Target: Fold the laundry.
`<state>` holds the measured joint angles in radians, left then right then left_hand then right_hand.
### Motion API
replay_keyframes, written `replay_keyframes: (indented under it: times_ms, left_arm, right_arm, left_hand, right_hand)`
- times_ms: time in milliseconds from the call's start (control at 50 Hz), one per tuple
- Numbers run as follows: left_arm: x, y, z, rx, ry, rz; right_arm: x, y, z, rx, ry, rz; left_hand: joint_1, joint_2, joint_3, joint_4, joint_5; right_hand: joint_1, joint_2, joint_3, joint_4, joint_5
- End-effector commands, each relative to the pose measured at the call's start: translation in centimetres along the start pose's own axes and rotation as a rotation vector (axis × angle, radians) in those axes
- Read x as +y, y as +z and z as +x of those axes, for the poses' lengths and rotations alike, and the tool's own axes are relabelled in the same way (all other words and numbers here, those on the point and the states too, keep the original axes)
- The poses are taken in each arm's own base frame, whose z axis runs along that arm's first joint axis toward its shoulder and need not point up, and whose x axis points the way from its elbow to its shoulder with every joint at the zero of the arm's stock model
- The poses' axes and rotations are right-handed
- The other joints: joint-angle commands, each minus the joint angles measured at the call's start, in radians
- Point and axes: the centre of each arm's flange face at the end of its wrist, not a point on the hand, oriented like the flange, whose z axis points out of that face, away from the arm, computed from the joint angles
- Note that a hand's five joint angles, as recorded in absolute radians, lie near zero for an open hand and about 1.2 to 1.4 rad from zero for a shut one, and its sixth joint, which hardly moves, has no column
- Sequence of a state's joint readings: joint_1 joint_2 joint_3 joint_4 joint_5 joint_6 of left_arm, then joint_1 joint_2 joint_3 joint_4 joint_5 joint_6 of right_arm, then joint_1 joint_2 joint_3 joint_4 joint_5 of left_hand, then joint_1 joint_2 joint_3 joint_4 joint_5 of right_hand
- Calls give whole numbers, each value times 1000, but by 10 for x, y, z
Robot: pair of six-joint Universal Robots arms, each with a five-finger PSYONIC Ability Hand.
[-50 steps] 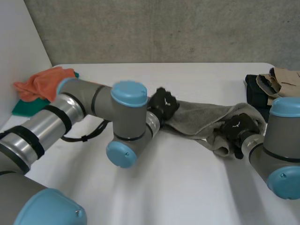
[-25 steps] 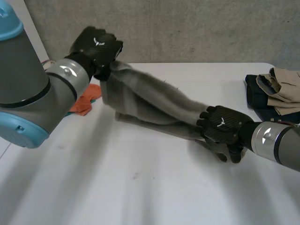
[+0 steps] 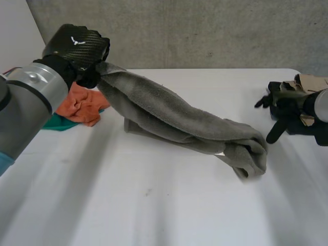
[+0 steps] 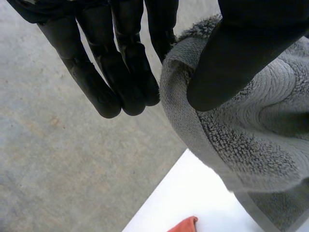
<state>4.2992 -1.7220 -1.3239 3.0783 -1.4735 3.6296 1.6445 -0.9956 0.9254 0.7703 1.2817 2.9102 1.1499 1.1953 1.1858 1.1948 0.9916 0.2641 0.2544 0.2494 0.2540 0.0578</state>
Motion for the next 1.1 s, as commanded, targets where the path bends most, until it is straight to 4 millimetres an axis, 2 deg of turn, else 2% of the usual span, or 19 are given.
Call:
replay_keyframes:
  times_ms: [20, 100, 120, 140, 180, 280, 360, 380, 460, 580, 660, 740, 900, 920, 1000, 1040, 1060, 1080, 1100]
  left_arm:
    - [1, -4, -2, -4, 8, 15]
    - [3, 2, -9, -30, 12, 27]
    - [4, 4, -10, -32, 12, 29]
    - [8, 9, -11, -39, 12, 25]
    - [11, 15, -14, -49, 15, 34]
    - [15, 40, -24, -87, 26, 70]
    - [7, 69, -49, -172, 52, 154]
    - [-2, 80, -62, -219, 61, 211]
    - [-34, 98, -100, -351, 81, 364]
    - [-63, 104, -129, -461, 33, 495]
    - [-55, 104, -129, -450, -10, 463]
    - [-21, 102, -115, -387, -54, 327]
    - [73, 80, -70, -228, -98, 47]
    - [89, 76, -60, -201, -105, 11]
    - [118, 65, -39, -155, -105, -44]
    - [124, 61, -34, -144, -96, -60]
    - [126, 60, -32, -139, -91, -65]
    - [128, 57, -29, -130, -83, -71]
    - [127, 55, -28, -128, -79, -74]
  right_arm:
    - [17, 47, 1, -13, -23, -123]
    - [24, 64, -14, -48, -47, -140]
    - [25, 67, -17, -52, -57, -141]
    - [25, 70, -23, -61, -77, -134]
    - [24, 73, -28, -62, -98, -120]
    - [1, 78, -37, -6, -189, 30]
    - [-44, 70, -35, 139, -296, 290]
    - [-68, 62, -36, 205, -327, 431]
    - [-118, 35, -45, 317, -367, 761]
    - [-145, -1, -64, 335, -410, 1031]
    - [-129, -12, -78, 263, -465, 997]
    - [-88, -8, -85, 169, -505, 827]
    - [25, 20, -90, -21, -578, 466]
    - [48, 28, -91, -46, -596, 402]
    - [89, 46, -91, -78, -635, 278]
    - [96, 49, -91, -76, -649, 249]
    - [97, 50, -90, -69, -653, 240]
    - [94, 49, -88, -51, -653, 235]
    - [91, 47, -87, -41, -651, 240]
  left_hand:
    - [246, 201, 210, 201, 230]
    - [246, 201, 210, 201, 230]
    - [246, 201, 210, 201, 230]
    - [246, 201, 210, 201, 230]
    - [246, 201, 210, 201, 230]
    - [246, 201, 210, 201, 230]
    - [246, 201, 210, 201, 230]
    - [246, 201, 210, 201, 230]
    - [246, 201, 210, 201, 230]
    - [246, 201, 210, 201, 230]
    - [246, 201, 210, 201, 230]
    - [246, 201, 210, 201, 230]
    - [246, 201, 210, 201, 230]
    - [246, 201, 210, 201, 230]
    - [246, 201, 210, 201, 230]
    - [246, 201, 210, 201, 230]
    - [246, 201, 210, 201, 230]
    - [246, 201, 210, 201, 230]
    - [246, 201, 210, 201, 230]
  right_hand:
    - [36, 46, 51, 47, 68]
    - [312, 321, 326, 322, 343]
    - [458, 468, 473, 468, 490]
    - [837, 847, 852, 847, 869]
    - [1131, 1141, 1146, 1141, 1163]
    - [1132, 1142, 1147, 1142, 1164]
    - [1132, 1142, 1147, 1142, 1164]
    - [1132, 1142, 1147, 1142, 1164]
    - [1132, 1142, 1147, 1142, 1164]
    - [1132, 1142, 1147, 1142, 1164]
    - [1132, 1142, 1147, 1142, 1164]
    - [1132, 1142, 1147, 1142, 1164]
    - [1132, 1142, 1147, 1142, 1164]
    - [1132, 1142, 1147, 1142, 1164]
    - [1132, 1142, 1147, 1142, 1164]
    - [1132, 1142, 1147, 1142, 1164]
    - [1042, 1051, 1056, 1052, 1073]
    - [622, 632, 637, 632, 654]
    - [452, 462, 467, 462, 484]
